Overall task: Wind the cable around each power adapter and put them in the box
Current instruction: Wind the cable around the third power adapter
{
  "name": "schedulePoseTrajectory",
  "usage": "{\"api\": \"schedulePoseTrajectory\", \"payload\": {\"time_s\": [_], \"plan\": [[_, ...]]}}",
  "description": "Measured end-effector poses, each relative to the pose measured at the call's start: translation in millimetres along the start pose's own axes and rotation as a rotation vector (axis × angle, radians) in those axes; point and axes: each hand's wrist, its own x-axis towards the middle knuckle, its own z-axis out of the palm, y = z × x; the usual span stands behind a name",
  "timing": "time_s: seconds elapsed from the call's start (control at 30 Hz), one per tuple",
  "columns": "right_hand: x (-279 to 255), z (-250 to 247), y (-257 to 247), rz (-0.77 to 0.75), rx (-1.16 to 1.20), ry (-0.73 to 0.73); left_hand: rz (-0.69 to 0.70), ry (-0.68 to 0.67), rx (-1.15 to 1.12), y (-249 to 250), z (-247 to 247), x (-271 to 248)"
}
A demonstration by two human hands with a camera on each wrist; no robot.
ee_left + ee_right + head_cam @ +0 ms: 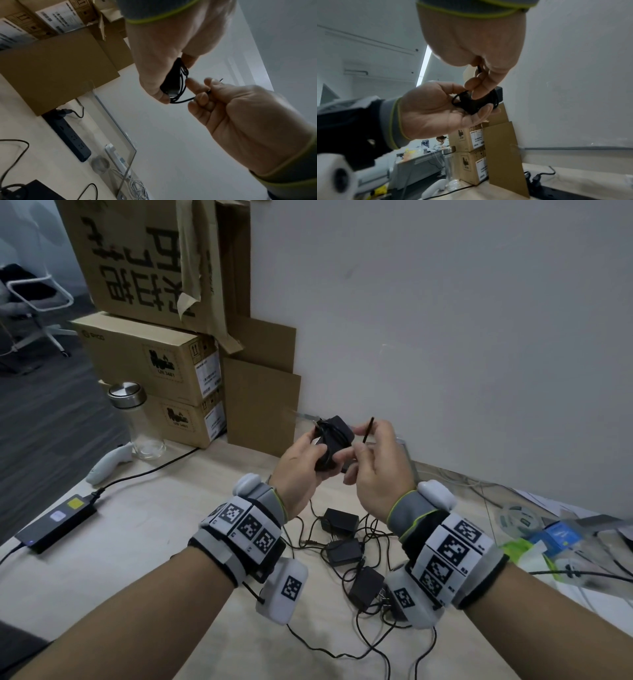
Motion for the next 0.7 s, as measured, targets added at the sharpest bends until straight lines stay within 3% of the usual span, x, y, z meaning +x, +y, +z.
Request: {"api": "schedulePoseTrajectory", "payload": {"time_s": [0.13, 0.27, 0.47, 0.7], "plan": [[13, -4, 10, -0.095, -0.209, 0.098, 0.041, 0.009, 0.096, -5, 3, 1], [15, -9, 14, -0.198, -0.391, 0.098, 0.067, 0.011, 0.11, -5, 4, -2], [11, -12, 18, -0.141, -0.441, 0.093, 0.13, 0.056, 0.164, -4, 5, -2], [11, -8, 12, -0.037, -0.317, 0.075, 0.278, 0.11, 0.368, -5, 15, -2]]}}
